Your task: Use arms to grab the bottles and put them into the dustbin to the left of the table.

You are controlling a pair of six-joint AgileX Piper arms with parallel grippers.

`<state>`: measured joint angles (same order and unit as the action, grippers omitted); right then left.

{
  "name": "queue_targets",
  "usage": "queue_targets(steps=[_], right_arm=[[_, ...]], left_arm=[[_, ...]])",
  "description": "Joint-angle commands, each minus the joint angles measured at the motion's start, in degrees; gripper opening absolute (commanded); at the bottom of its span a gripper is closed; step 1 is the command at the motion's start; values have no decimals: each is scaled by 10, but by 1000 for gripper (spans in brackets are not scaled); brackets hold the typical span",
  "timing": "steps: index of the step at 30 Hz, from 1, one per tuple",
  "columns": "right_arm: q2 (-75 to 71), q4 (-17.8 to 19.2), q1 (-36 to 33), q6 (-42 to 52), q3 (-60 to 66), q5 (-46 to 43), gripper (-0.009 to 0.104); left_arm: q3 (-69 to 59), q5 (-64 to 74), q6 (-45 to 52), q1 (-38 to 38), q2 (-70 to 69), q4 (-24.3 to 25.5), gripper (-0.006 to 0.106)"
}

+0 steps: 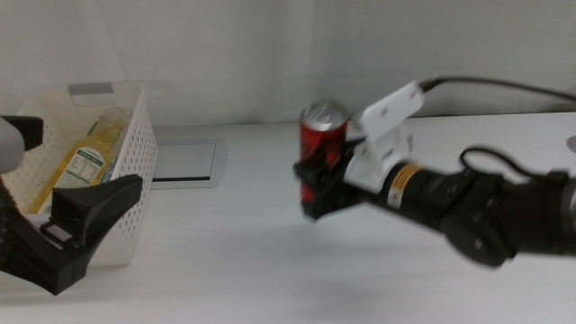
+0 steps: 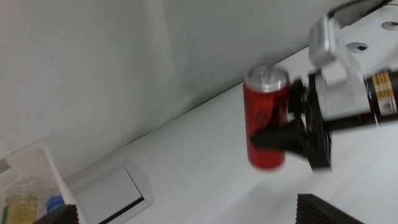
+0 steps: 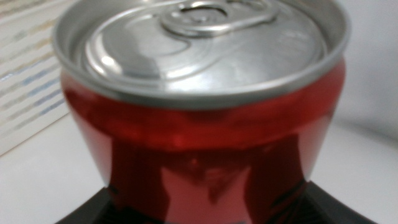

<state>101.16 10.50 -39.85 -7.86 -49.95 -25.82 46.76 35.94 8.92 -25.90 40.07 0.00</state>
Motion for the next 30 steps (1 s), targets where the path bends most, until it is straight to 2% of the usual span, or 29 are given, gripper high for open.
queue_targets(steps=[1, 7, 14, 18, 29, 30], right_arm=[[-10, -35, -29, 5, 16, -22, -2], [-2, -92, -76, 19, 60, -48, -2], [32, -140, -82, 71, 67, -45, -2], [54, -180, -82, 99, 67, -56, -2], [77, -181, -82, 97, 67, -62, -2], [77, -181, -81, 99, 67, -65, 2]], left_arm=[[-2, 0, 1, -4, -2, -10, 90], [-2, 3, 1, -4, -2, -24, 90], [-2, 7, 5, -4, -2, -24, 90], [-2, 7, 5, -4, -2, -24, 90], [-2, 7, 5, -4, -2, -24, 90], [-2, 7, 5, -4, -2, -24, 90]])
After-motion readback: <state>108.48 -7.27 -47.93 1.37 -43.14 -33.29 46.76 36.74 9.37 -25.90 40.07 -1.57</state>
